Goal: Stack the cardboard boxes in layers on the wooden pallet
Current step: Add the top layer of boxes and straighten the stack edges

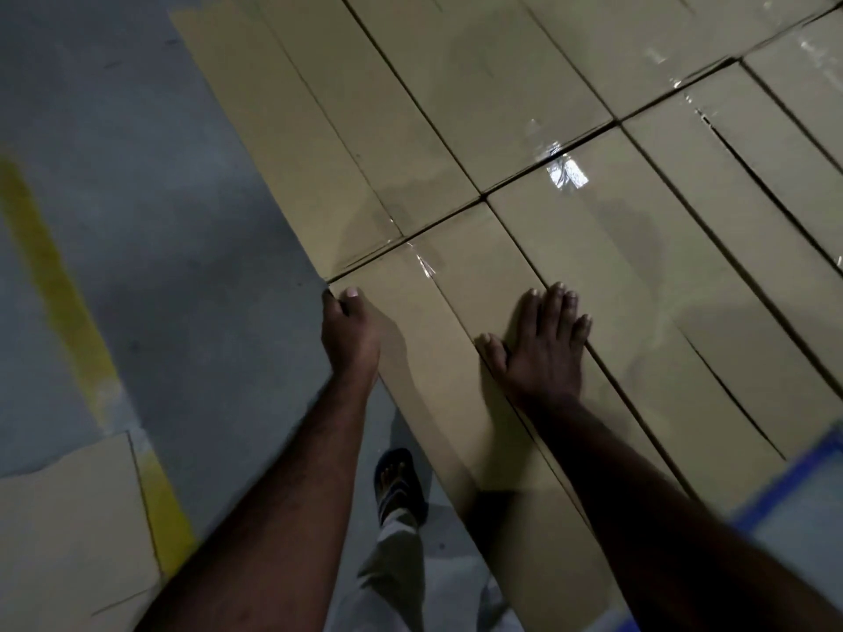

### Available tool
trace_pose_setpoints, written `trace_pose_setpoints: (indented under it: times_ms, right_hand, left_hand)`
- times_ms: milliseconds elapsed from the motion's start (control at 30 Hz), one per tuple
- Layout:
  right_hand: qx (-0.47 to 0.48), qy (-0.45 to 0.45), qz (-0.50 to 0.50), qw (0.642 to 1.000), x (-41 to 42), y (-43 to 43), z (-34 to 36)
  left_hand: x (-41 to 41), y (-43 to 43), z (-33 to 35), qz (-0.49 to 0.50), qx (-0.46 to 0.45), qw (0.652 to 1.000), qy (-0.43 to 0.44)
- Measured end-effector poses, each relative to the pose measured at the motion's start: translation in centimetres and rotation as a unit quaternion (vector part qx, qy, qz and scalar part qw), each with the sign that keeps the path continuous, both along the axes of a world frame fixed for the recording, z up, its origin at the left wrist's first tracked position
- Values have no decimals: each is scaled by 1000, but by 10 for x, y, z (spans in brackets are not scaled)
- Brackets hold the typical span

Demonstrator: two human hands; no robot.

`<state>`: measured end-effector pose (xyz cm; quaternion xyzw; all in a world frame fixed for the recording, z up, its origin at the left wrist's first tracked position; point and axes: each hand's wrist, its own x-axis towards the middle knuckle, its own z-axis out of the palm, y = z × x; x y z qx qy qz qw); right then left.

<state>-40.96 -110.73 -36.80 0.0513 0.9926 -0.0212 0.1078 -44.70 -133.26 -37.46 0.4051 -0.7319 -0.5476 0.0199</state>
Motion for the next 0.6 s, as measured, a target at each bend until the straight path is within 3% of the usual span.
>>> trace_pose_setpoints:
  times_ms: [267, 500, 600]
  right_hand:
    - [-30, -9, 20, 999, -18, -35, 8]
    - [-81, -40, 176, 980, 29, -88, 12]
    - [-74, -46, 182, 979, 47, -103, 8]
  left_hand:
    - [-1, 5, 2, 5, 1, 1000, -5]
    - [-5, -5, 6, -27, 25, 999, -38]
    - [-6, -8, 6, -40, 39, 998, -42]
